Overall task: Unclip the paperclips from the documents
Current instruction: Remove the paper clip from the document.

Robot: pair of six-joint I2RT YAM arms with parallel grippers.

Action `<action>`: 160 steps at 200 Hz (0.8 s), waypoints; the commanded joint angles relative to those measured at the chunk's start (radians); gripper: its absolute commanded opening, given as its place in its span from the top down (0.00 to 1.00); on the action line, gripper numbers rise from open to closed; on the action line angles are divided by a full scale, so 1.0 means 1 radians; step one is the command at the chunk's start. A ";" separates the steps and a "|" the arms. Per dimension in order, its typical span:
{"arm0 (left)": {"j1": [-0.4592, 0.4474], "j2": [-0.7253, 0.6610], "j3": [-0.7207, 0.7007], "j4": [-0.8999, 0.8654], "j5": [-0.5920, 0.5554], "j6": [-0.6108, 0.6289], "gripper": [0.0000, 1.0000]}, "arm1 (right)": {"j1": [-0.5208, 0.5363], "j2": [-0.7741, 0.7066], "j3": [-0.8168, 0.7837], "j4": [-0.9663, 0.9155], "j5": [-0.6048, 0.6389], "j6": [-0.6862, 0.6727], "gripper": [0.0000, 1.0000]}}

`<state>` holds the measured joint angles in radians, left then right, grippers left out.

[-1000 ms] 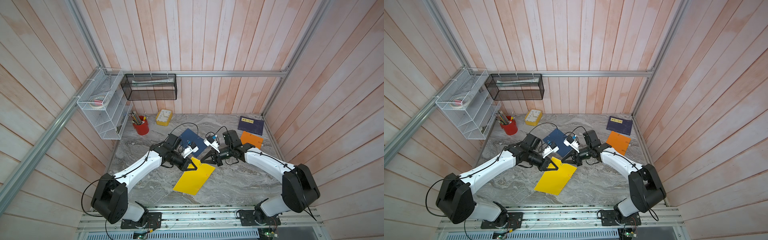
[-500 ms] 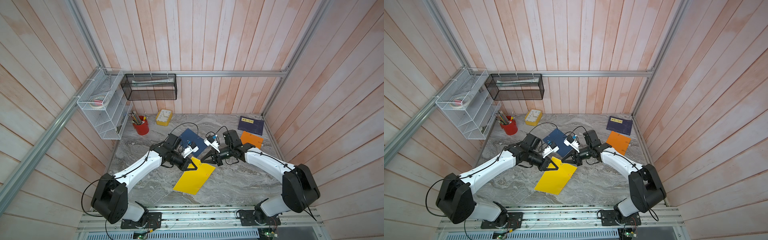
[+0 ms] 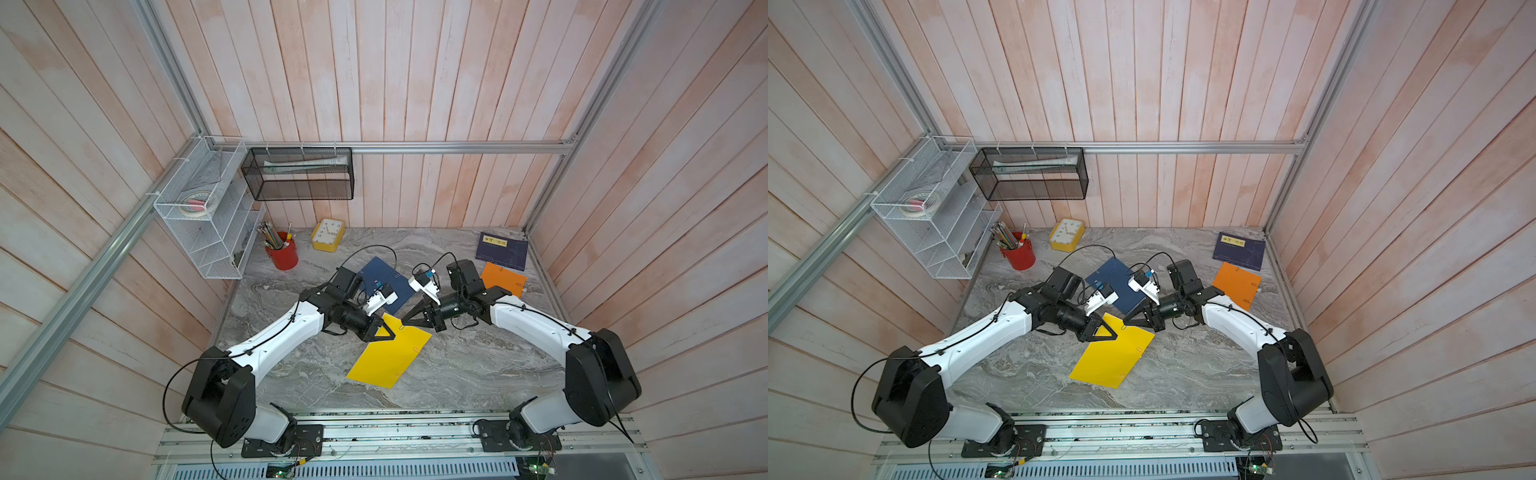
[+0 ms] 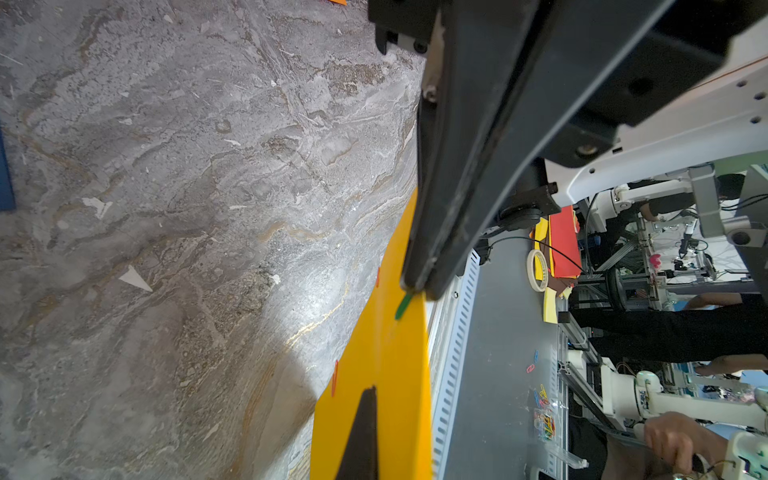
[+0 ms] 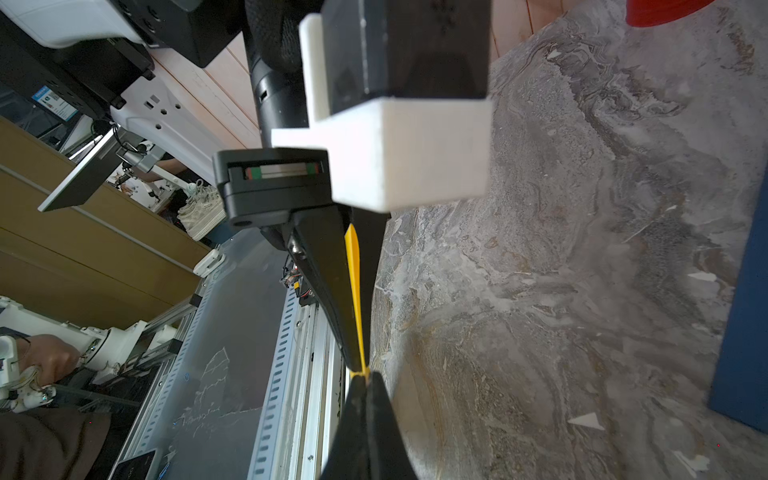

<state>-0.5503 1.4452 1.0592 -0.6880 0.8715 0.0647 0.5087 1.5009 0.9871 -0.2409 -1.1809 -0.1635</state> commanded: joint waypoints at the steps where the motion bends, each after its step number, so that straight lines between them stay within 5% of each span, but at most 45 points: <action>1: 0.008 0.003 -0.004 -0.040 0.000 0.021 1.00 | -0.027 -0.028 -0.013 -0.005 0.000 0.002 1.00; 160: -0.002 0.006 -0.007 -0.044 0.001 0.020 1.00 | -0.040 -0.048 -0.026 0.013 0.017 0.019 0.98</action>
<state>-0.5560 1.4452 1.0592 -0.6762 0.8822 0.0677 0.5003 1.4822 0.9749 -0.2348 -1.1801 -0.1543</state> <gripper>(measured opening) 0.050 0.048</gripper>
